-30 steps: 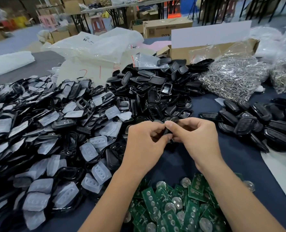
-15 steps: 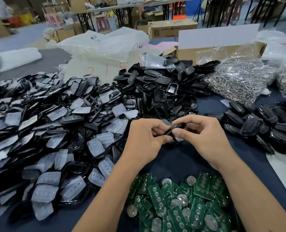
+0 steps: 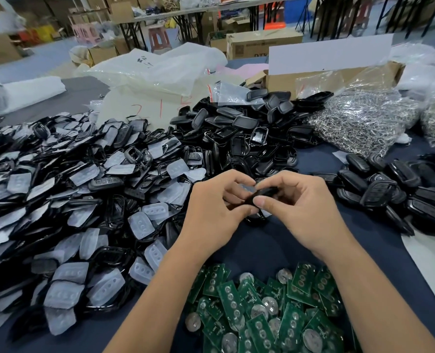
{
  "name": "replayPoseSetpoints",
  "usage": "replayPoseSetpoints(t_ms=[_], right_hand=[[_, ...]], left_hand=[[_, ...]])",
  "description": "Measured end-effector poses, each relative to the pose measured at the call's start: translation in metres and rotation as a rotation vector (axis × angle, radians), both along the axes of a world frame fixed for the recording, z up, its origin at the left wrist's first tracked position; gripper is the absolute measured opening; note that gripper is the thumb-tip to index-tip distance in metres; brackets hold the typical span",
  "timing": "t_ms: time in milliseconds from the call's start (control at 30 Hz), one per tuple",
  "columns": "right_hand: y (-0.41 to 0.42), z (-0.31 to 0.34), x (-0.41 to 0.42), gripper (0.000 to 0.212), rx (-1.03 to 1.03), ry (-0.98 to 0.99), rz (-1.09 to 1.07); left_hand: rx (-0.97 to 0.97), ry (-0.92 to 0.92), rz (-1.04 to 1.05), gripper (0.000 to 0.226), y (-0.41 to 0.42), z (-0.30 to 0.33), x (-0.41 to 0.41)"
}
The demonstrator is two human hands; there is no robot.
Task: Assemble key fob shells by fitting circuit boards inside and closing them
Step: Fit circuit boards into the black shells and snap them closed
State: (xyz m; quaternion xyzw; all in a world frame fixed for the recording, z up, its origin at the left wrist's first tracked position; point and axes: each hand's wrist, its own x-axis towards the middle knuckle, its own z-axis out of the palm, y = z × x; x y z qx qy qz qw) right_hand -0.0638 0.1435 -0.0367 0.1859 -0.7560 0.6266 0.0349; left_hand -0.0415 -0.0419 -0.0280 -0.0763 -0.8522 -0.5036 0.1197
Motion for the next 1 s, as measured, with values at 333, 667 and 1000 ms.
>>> replayPoseSetpoints(t_ms=[333, 667, 1000], right_hand=[[0.000, -0.006, -0.002, 0.013, -0.129, -0.173, 0.033], [-0.004, -0.002, 0.003, 0.018, -0.294, -0.291, 0.085], [-0.008, -0.001, 0.005, 0.016, -0.354, -0.317, 0.043]], left_hand=[[0.704, -0.246, -0.103, 0.041, 0.002, -0.004, 0.000], [0.819, -0.337, -0.120, 0.049, 0.005, 0.000, 0.002], [0.808, -0.312, -0.071, 0.023, 0.010, -0.001, 0.003]])
